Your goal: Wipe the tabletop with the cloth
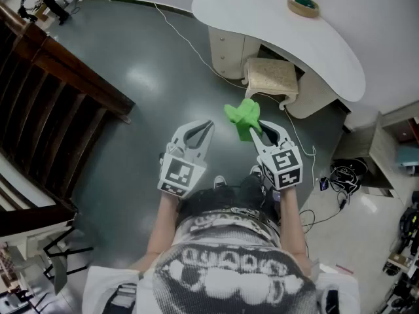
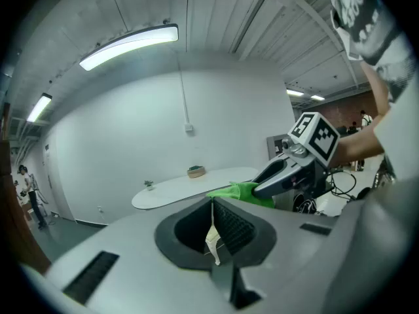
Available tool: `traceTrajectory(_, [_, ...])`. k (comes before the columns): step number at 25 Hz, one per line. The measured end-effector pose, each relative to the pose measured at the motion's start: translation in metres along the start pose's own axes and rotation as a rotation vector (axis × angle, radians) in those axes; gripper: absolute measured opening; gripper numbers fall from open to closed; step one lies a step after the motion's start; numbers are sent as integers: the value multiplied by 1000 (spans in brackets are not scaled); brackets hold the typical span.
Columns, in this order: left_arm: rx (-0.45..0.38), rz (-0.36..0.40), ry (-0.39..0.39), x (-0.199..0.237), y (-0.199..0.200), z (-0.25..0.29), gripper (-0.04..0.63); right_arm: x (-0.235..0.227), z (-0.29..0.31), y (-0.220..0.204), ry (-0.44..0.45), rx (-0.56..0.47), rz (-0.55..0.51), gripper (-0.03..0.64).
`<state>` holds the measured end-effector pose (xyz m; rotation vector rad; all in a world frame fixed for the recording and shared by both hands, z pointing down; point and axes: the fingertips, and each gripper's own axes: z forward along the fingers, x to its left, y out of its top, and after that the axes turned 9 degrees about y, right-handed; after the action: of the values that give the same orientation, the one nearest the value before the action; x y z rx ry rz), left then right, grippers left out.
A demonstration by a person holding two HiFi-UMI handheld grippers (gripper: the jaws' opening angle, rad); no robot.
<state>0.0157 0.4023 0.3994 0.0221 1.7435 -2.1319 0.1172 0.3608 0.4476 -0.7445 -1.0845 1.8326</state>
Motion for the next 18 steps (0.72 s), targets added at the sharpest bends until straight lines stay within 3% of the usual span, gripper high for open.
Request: traceTrajectory(18, [13,-30,-1,4,-13,-8,8,4,2,-9,-4,3,48,81])
